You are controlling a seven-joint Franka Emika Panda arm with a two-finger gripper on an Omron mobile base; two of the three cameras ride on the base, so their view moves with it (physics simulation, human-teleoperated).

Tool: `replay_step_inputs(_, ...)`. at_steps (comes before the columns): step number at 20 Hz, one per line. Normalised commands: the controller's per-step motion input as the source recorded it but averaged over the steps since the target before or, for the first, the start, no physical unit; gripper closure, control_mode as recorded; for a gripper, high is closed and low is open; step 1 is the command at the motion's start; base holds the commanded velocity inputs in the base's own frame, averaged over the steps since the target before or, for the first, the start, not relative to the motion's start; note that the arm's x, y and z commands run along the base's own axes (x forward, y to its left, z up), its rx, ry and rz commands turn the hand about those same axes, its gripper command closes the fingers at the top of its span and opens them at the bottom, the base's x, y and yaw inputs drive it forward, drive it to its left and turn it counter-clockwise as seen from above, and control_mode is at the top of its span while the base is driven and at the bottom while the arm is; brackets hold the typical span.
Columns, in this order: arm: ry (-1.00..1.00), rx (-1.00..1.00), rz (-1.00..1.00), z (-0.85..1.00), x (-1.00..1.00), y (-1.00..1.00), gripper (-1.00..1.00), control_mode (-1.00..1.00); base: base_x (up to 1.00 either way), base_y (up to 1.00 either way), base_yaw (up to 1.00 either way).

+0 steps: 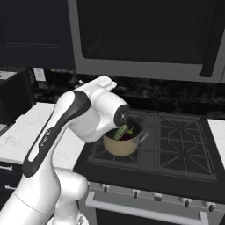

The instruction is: Put the eggplant and cucumber in the pot. Retrieve the spatula and lightly stir the vegetables in the pot.

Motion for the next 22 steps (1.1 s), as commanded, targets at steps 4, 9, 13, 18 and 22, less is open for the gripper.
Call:
replay_step_inputs(4, 0.02, 0.11, -0.22, -0.11, 0.12, -0.85, 1.00, -1.00, 0.00, 0.00, 0.00)
replay_step_inputs(9, 0.00, 0.07, -0.07, -0.21, 0.28, -0.87, 1.00, -1.00, 0.00, 0.00, 0.00)
replay_step_inputs(13, 0.00, 0.03, 0.00, -0.38, 0.23, -0.75, 1.00, -1.00, 0.00, 0.00, 0.00)
replay_step_inputs(18, 0.00, 0.00, 0.07, -0.40, 0.25, -0.42, 1.00, -1.00, 0.00, 0.00, 0.00)
replay_step_inputs(22, -0.05, 0.00, 0.11, -0.28, 0.30, -0.20, 1.00, -1.00, 0.00, 0.00, 0.00)
